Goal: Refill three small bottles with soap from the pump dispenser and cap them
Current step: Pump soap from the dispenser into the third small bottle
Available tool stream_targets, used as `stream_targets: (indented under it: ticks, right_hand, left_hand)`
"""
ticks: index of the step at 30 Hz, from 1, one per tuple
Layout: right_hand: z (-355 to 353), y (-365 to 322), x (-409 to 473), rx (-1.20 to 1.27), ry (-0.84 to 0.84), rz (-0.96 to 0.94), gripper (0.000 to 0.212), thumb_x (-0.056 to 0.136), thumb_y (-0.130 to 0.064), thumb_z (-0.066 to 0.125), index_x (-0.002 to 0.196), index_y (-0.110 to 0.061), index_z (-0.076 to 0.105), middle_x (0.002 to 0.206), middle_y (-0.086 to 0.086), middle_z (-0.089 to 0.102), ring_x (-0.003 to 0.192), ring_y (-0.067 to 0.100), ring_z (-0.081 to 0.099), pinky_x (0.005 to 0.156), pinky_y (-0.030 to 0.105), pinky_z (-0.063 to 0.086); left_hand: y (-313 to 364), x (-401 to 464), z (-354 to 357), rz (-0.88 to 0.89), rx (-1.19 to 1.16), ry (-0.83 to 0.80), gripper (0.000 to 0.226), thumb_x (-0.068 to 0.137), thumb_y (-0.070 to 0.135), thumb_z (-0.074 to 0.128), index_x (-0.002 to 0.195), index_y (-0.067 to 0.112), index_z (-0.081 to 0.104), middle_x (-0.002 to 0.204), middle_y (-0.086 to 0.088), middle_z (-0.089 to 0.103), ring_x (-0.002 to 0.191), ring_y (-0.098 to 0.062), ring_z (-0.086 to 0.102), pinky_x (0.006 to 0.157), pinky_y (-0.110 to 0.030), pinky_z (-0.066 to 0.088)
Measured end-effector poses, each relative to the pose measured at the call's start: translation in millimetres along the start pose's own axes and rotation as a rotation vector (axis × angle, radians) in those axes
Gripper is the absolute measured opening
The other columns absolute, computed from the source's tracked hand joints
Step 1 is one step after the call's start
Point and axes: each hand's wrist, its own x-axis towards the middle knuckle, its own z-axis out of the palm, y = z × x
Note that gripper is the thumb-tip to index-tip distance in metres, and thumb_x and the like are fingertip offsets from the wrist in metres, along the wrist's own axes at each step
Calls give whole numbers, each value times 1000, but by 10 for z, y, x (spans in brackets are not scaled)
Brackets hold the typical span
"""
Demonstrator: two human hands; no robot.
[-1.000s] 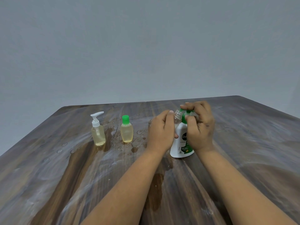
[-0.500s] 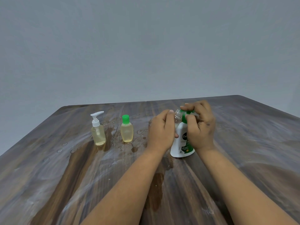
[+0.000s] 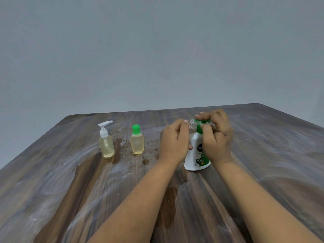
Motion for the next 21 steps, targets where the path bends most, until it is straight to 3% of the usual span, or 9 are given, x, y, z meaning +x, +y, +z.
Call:
stream_targets:
  ticks: [6,10,16,21]
  right_hand:
    - [-25,-40,-18,26,-16,-53,34,76,-14,44,98,-7,69,98,3,58,92,-2,55,78,13,44]
    - [-23,-55,-8,25,-10,-34,37,76,-19,41,94,-5,70,97,7,60,93,-5,55,77,10,42]
    - [-3,-15,1,-1,2,-6,26,73,0,47,84,-3,71,87,3,58,82,-5,55,70,7,41]
    - [-8,-31,1,-2,-4,-39,30,74,-3,47,93,-7,70,95,3,58,88,-3,55,75,11,42]
  left_hand:
    - [2,6,-12,-4,-4,-8,39,93,38,39,76,8,56,65,-14,59,44,-15,59,54,-54,52]
    - [-6,8,-10,-8,3,-5,39,94,38,39,76,8,56,65,-14,59,43,-14,59,55,-55,52]
    - [-6,9,-6,-6,0,-9,38,95,37,39,78,9,58,65,-13,60,44,-15,59,56,-54,53]
    - [5,5,-9,-3,3,-8,39,95,38,38,76,10,58,64,-10,60,44,-15,58,56,-52,52]
